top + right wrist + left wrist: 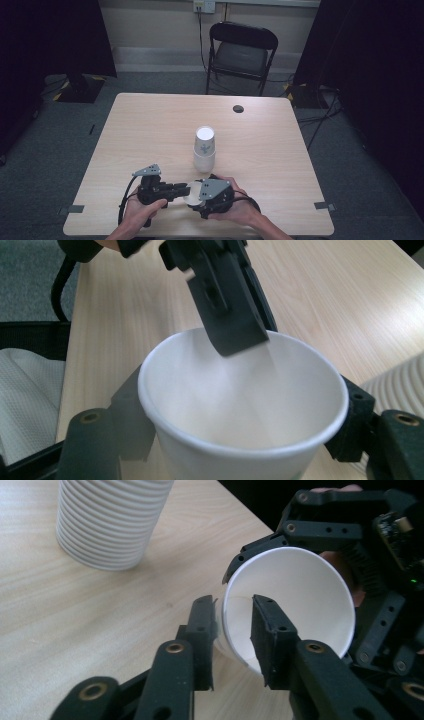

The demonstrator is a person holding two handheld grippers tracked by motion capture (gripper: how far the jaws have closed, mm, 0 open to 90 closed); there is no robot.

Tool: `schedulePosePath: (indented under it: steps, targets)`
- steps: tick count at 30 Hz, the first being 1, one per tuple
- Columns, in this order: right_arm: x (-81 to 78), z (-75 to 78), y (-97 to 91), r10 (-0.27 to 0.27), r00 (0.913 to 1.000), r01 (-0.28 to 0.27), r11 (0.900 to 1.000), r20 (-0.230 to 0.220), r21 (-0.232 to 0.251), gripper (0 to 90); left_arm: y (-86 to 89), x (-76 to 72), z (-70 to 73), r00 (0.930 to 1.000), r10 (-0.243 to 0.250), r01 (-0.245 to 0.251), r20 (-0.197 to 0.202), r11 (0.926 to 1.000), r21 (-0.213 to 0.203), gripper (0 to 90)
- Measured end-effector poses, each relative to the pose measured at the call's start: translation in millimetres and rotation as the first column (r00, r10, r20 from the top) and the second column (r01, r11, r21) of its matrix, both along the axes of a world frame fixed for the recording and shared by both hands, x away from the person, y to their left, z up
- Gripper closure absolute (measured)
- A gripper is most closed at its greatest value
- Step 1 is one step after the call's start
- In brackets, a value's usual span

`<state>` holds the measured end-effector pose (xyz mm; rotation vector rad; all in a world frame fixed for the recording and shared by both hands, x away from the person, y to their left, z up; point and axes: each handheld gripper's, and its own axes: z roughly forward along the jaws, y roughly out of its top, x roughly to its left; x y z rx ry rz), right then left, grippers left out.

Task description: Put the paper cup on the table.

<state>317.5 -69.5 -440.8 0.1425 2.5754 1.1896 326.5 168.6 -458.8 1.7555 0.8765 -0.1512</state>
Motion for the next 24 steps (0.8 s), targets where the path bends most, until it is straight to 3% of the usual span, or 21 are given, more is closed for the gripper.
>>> schedulePosePath:
  steps: [6,8,13,16,19,24]
  targets:
    - [5.5,2.5,-12.6,-0.038,0.9992,0.038,0.9991,-0.011,0.017,29.8,10.0,-0.6,10.4,0.9979,0.035,-0.034,0.055,0.9992,-0.023,60.3]
    - [7.3,4.3,-17.8,-0.054,0.9984,0.054,0.9981,-0.016,0.031,30.0,12.8,0.2,10.7,0.9972,0.049,-0.047,0.057,0.9986,-0.022,58.3]
    - [12.7,8.9,-30.6,-0.096,0.9950,0.098,0.9932,-0.027,0.063,30.1,14.9,-0.2,11.6,0.9938,0.075,-0.077,0.083,0.9968,0.024,49.2]
    - [16.6,11.9,-38.3,-0.116,0.9920,0.120,0.9875,-0.052,0.101,30.5,12.3,-2.9,12.4,0.9880,0.086,-0.097,0.129,0.9920,0.081,43.1]
    - [20.9,14.0,-45.1,-0.141,0.9870,0.151,0.9791,-0.076,0.136,30.8,8.1,-5.1,12.0,0.9796,0.089,-0.116,0.180,0.9820,0.149,34.0]
    - [25.1,16.3,-54.2,-0.181,0.9788,0.195,0.9671,-0.096,0.164,31.0,5.5,-6.4,11.3,0.9722,0.082,-0.124,0.219,0.9751,0.184,27.7]
